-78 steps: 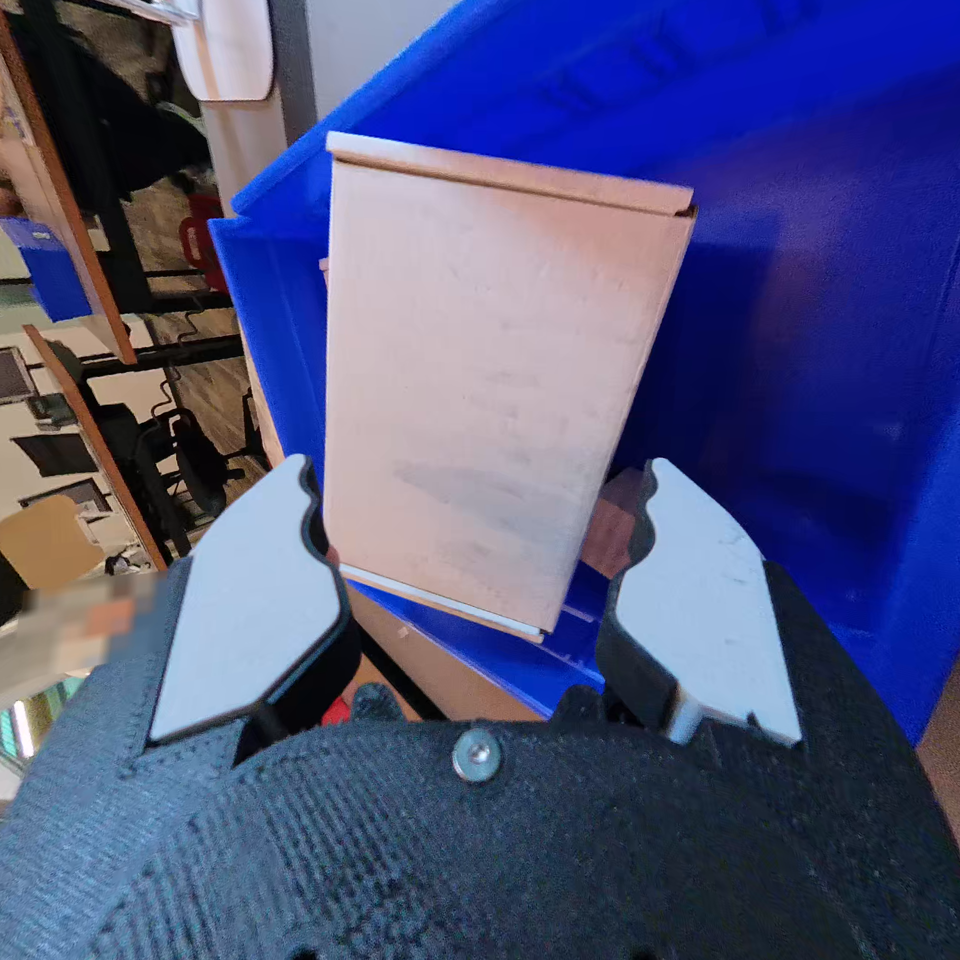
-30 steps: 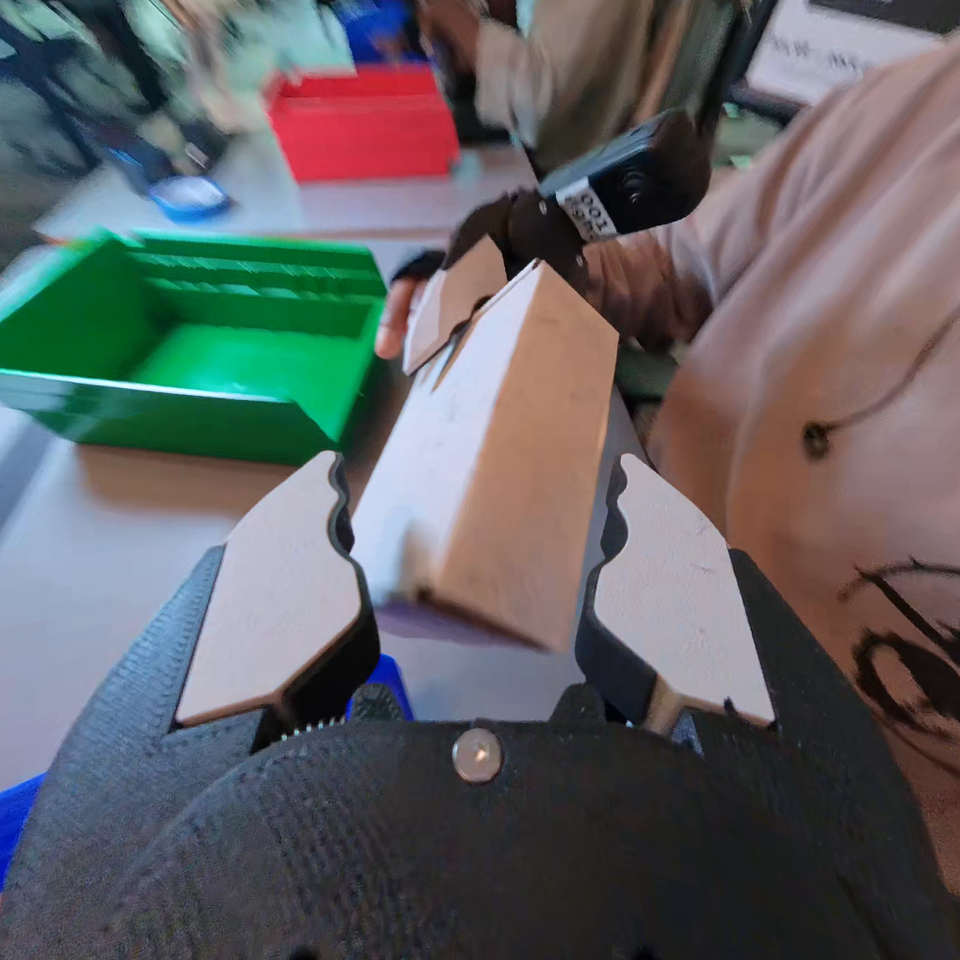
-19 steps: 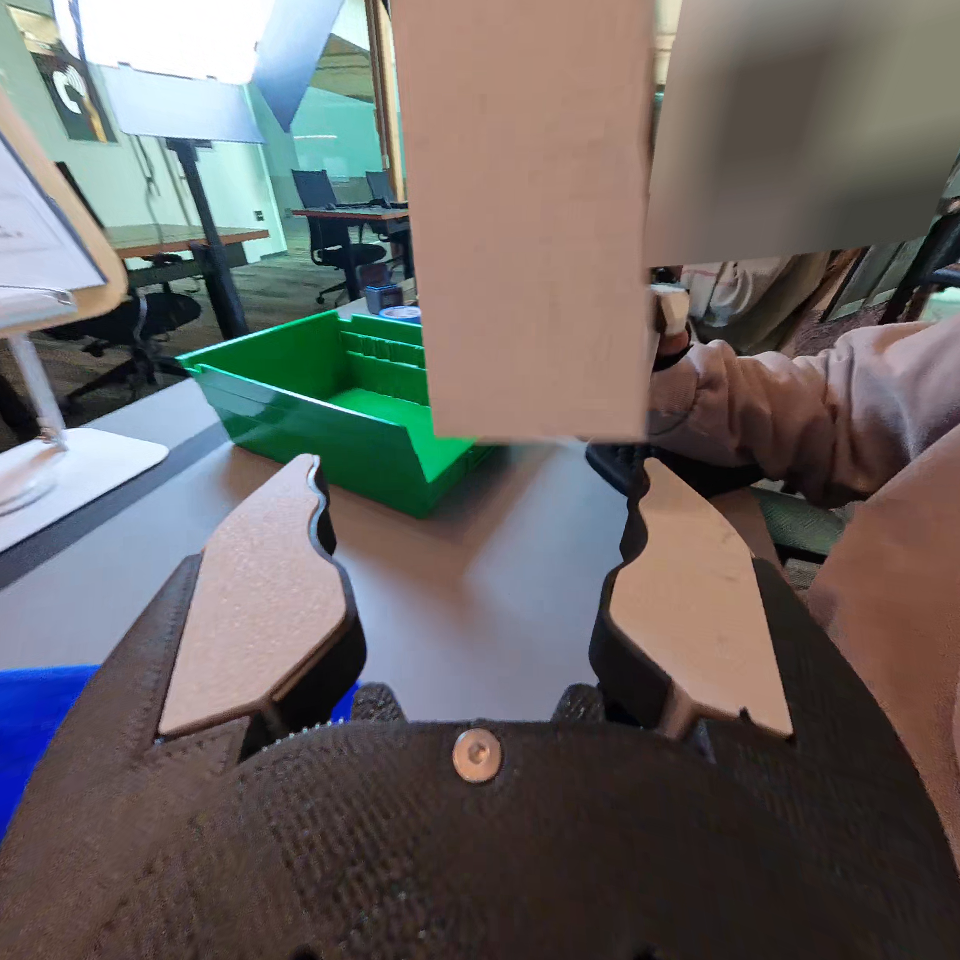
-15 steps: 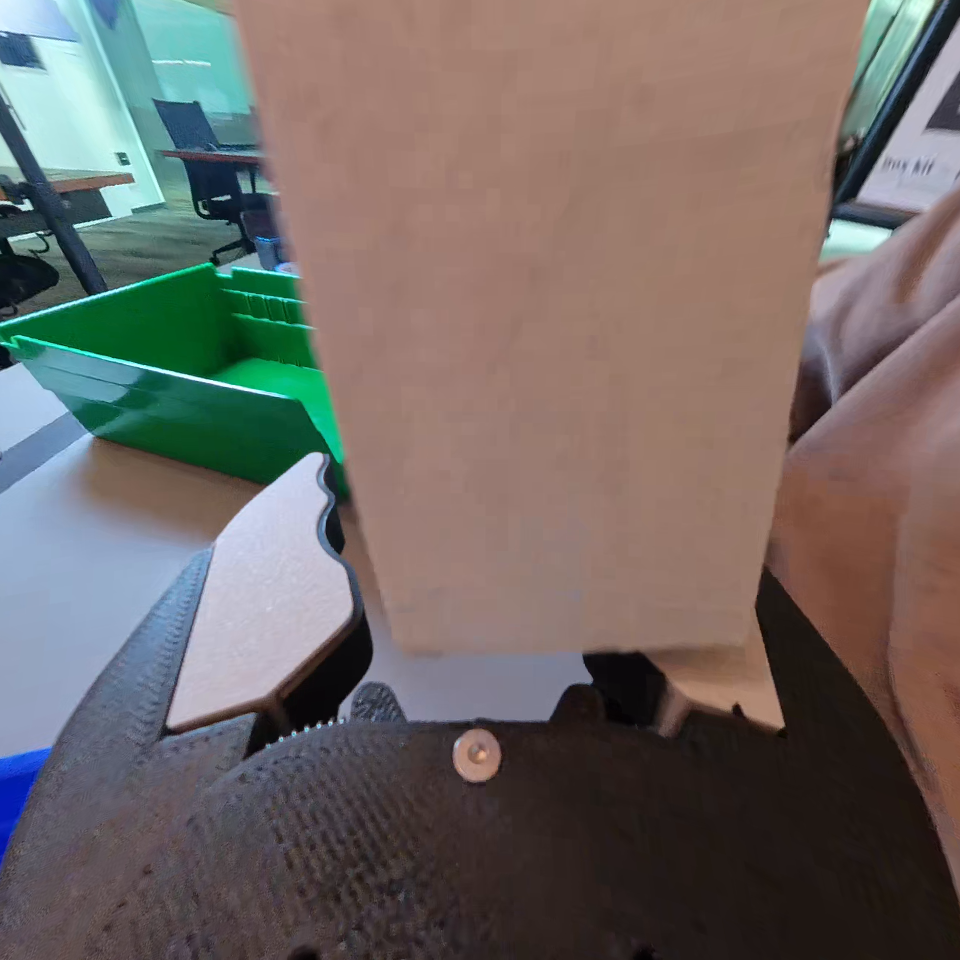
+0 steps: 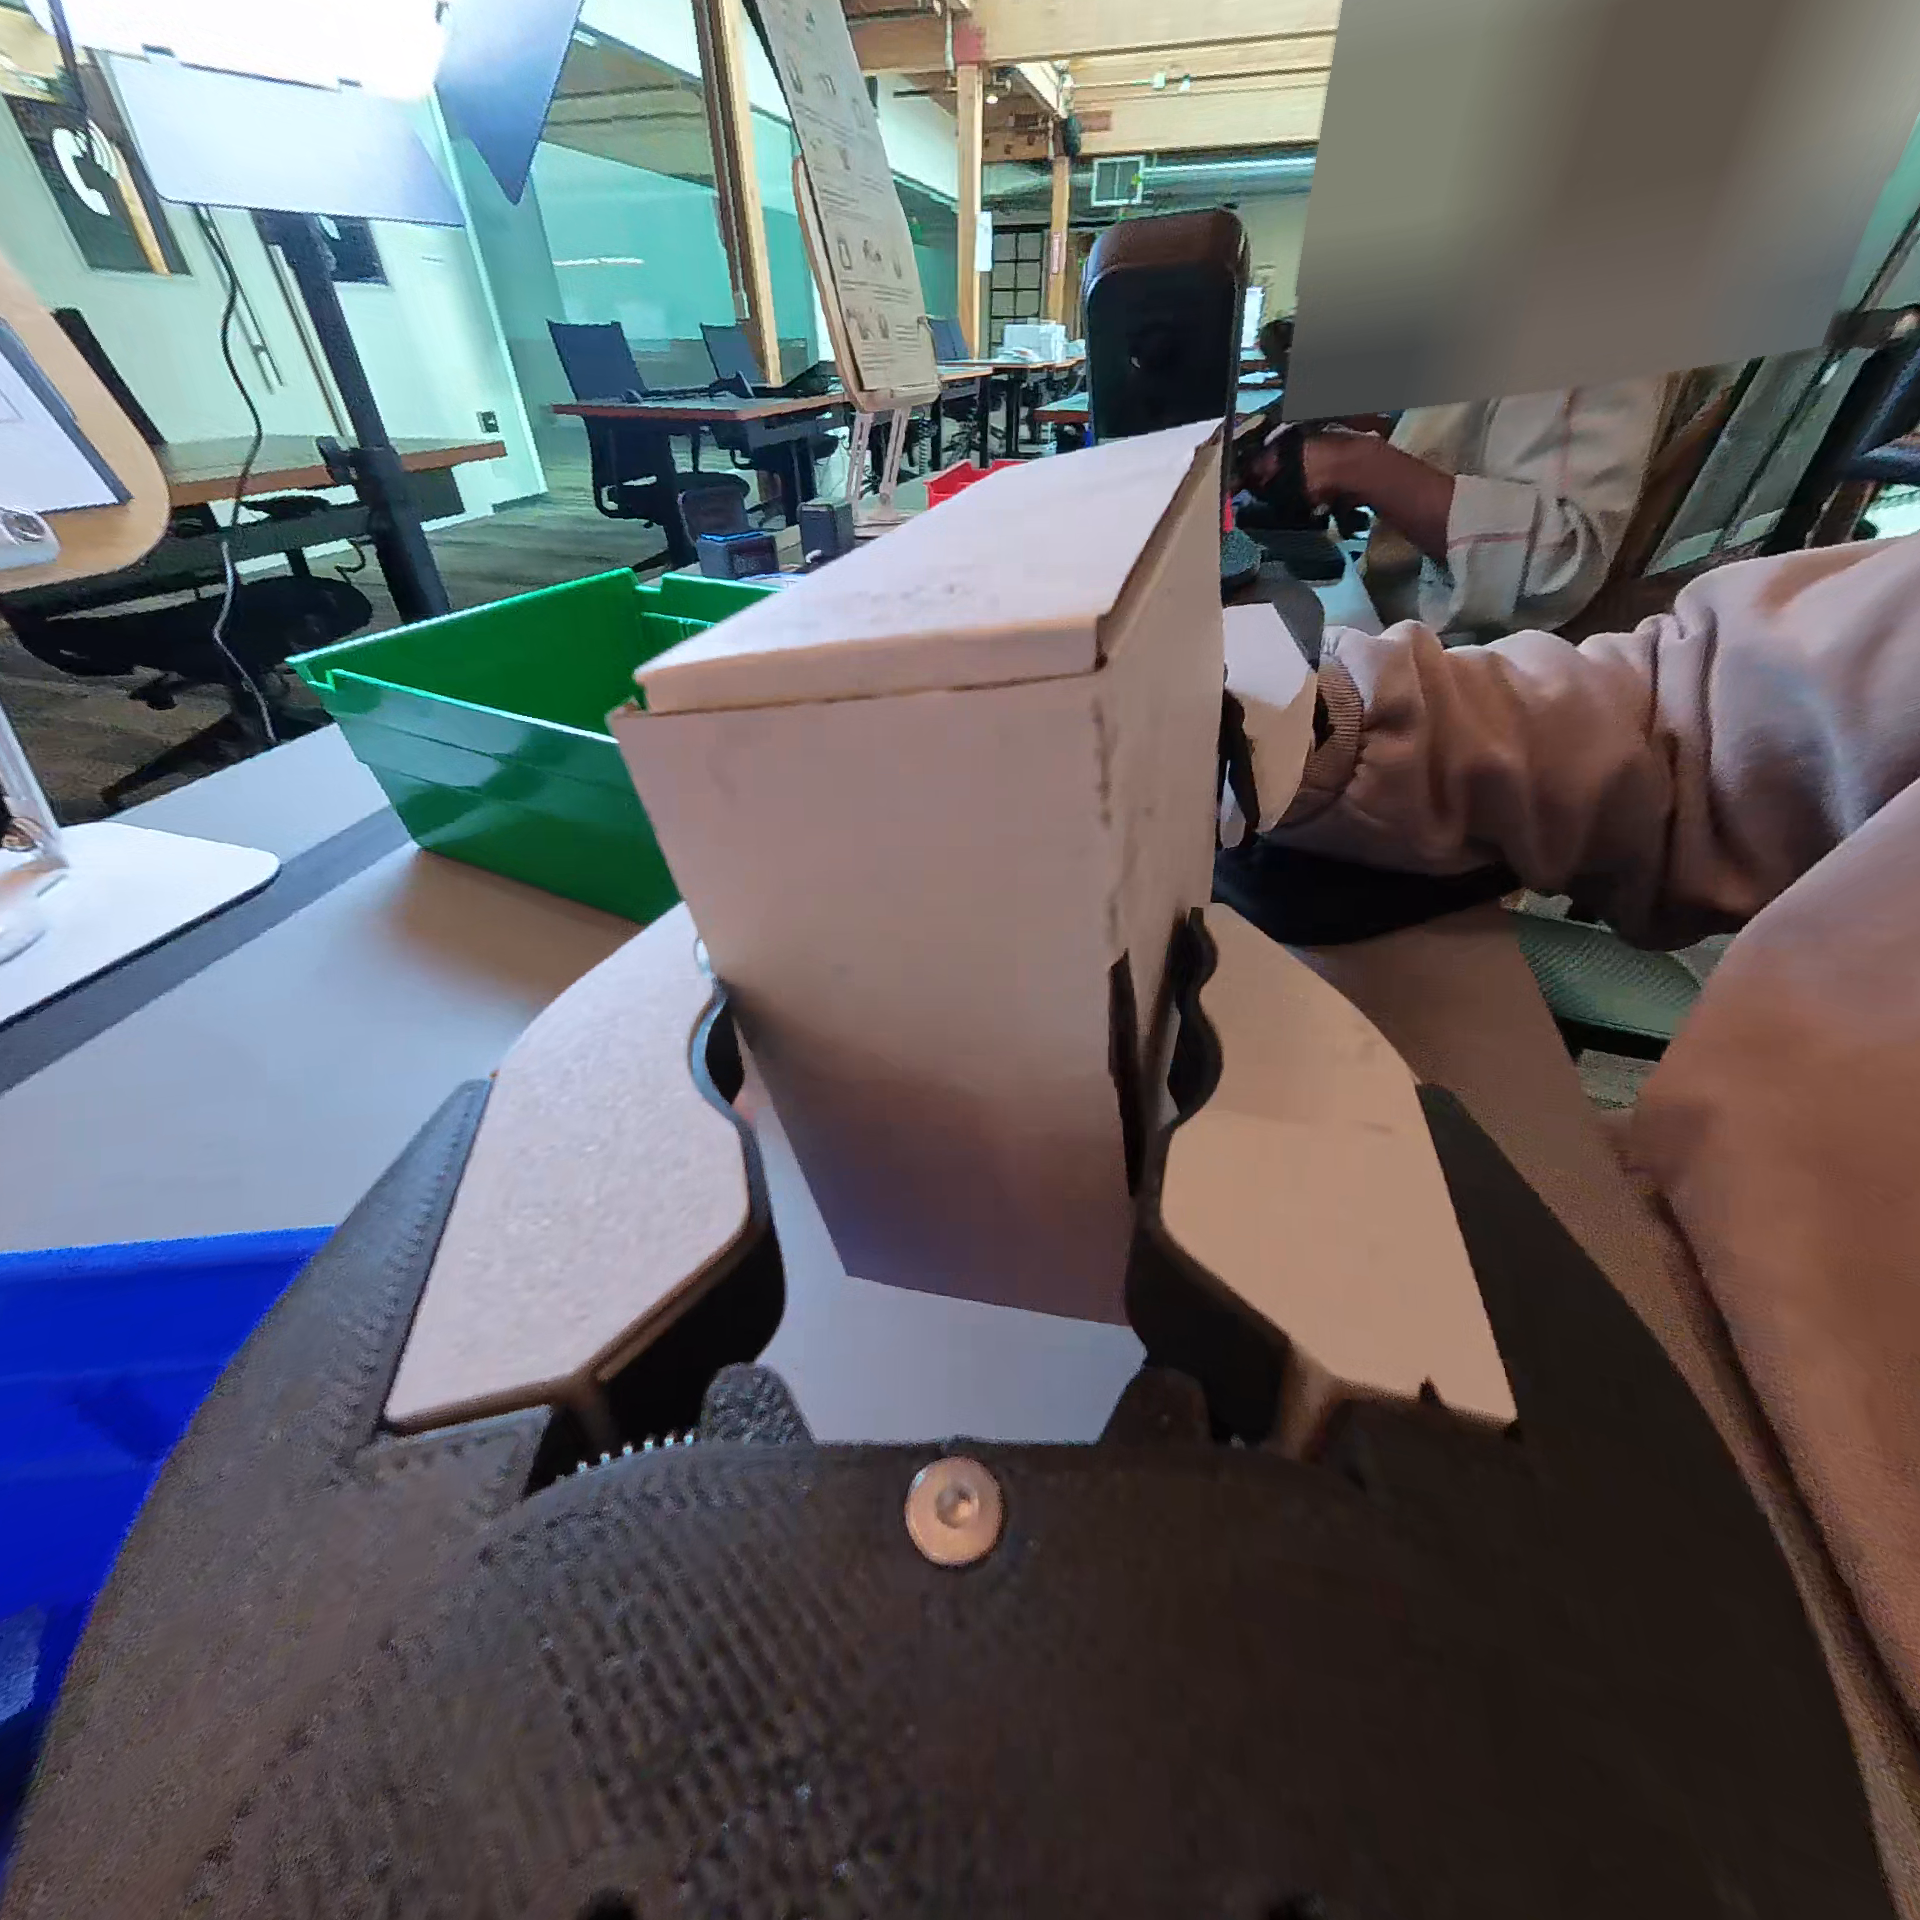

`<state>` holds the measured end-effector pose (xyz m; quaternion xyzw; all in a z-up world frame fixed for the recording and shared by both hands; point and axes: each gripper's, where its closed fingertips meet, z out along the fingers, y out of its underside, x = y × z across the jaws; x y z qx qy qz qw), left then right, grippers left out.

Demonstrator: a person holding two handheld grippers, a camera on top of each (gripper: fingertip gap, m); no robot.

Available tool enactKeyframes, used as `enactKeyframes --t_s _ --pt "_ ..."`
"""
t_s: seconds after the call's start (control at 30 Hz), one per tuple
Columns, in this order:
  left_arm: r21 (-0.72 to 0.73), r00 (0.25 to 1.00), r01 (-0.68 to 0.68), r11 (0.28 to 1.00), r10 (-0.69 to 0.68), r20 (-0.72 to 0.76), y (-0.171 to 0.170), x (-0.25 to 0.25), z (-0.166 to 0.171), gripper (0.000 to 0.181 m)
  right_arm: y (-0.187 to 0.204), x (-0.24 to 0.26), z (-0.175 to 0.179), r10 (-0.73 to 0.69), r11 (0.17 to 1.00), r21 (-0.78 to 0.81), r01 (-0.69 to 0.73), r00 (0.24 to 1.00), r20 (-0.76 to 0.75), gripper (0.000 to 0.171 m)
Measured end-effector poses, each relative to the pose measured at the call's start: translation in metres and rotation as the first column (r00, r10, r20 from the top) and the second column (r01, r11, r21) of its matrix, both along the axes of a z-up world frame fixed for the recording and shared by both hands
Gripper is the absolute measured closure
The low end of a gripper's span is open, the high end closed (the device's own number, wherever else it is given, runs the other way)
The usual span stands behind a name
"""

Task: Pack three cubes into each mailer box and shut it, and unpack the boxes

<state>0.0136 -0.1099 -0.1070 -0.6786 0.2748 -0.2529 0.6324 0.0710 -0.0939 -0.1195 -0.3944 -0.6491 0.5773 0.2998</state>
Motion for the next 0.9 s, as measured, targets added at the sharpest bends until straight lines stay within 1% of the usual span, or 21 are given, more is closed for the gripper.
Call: enactKeyframes --t_s 0.07,0.13,0.17,0.23,0.27,0.3,0.33,0.43,0.5,0.53,0.6,0.67,0.7,0.77,0.83,0.87,0.9 --pt "-0.042 1.0 0.003 0.999 -0.003 -0.003 0.001 0.0 -0.004 0.101 0.001 0.001 -0.004 0.002 1.0 0.014 -0.003 1.0 0.022 0.097" --pt "-0.058 1.0 0.002 0.998 -0.002 -0.012 0.002 0.002 -0.008 0.101 0.002 0.003 -0.006 0.003 1.0 0.029 -0.003 1.0 0.018 0.097" --pt "-0.059 1.0 0.011 0.998 -0.011 0.008 0.002 0.003 -0.007 0.1 0.001 0.004 -0.004 0.012 1.0 0.017 -0.013 1.0 0.013 0.097" --pt "-0.101 0.996 0.064 0.993 -0.057 0.071 -0.002 0.009 -0.006 0.088 -0.004 0.006 0.0 0.046 0.999 0.007 -0.046 0.999 -0.011 0.097" --pt "-0.118 0.993 0.084 0.989 -0.073 0.091 -0.003 0.011 -0.006 0.087 -0.005 0.006 -0.001 0.046 0.999 0.022 -0.045 0.999 -0.012 0.097" --pt "-0.114 0.992 0.099 0.988 -0.089 0.093 -0.005 0.013 -0.006 0.097 -0.005 0.005 -0.003 0.036 0.999 0.039 -0.036 0.999 -0.008 0.097" --pt "-0.102 0.992 0.111 0.989 -0.104 0.076 -0.007 0.016 -0.008 0.102 -0.007 0.005 -0.005 0.043 0.998 0.048 -0.043 0.999 -0.002 0.097" --pt "-0.104 0.995 0.096 0.99 -0.094 0.032 -0.008 0.016 -0.012 0.102 -0.005 0.005 -0.008 0.031 0.997 0.072 -0.031 1.0 0.006 0.098" --pt "-0.083 0.997 0.065 0.994 -0.062 0.034 -0.005 0.012 -0.006 0.102 0.005 0.0 -0.004 -0.039 0.996 0.076 0.039 0.999 0.001 0.099" --pt "-0.072 0.999 0.042 0.997 -0.04 0.03 -0.003 0.008 -0.004 0.102 0.011 -0.001 0.001 -0.077 0.993 0.089 0.079 0.997 -0.016 0.103" --pt "-0.056 0.999 0.016 0.998 -0.013 0.048 -0.003 0.002 0.003 0.103 0.022 0.0 0.02 -0.151 0.983 0.093 0.159 0.985 -0.088 0.101" --pt "-0.062 0.997 -0.007 0.998 0.012 0.079 -0.001 -0.004 0.007 0.103 0.033 0.0 0.035 -0.244 0.953 0.153 0.262 0.962 -0.125 0.099" --pt "-0.07 0.996 -0.018 0.997 0.024 0.085 0.001 -0.006 0.006 0.103 0.036 -0.001 0.041 -0.283 0.922 0.229 0.312 0.947 -0.151 0.1" --pt "-0.091 0.995 -0.024 0.996 0.033 0.099 0.003 -0.009 0.006 0.103 0.035 0.0 0.058 -0.314 0.85 0.375 0.369 0.928 -0.202 0.108" --pt "-0.112 0.995 -0.042 0.993 0.052 0.082 0.006 -0.011 0.001 0.103 0.029 0.0 0.08 -0.314 0.806 0.448 0.388 0.921 -0.232 0.116" --pt "-0.122 0.994 -0.042 0.992 0.054 0.09 0.006 -0.011 0.0 0.103 0.026 -0.001 0.088 -0.31 0.78 0.493 0.385 0.922 -0.23 0.119" --pt "-0.136 0.993 -0.037 0.99 0.051 0.106 0.007 -0.01 -0.001 0.103 0.022 -0.003 0.088 -0.296 0.75 0.557 0.357 0.934 -0.2 0.122"
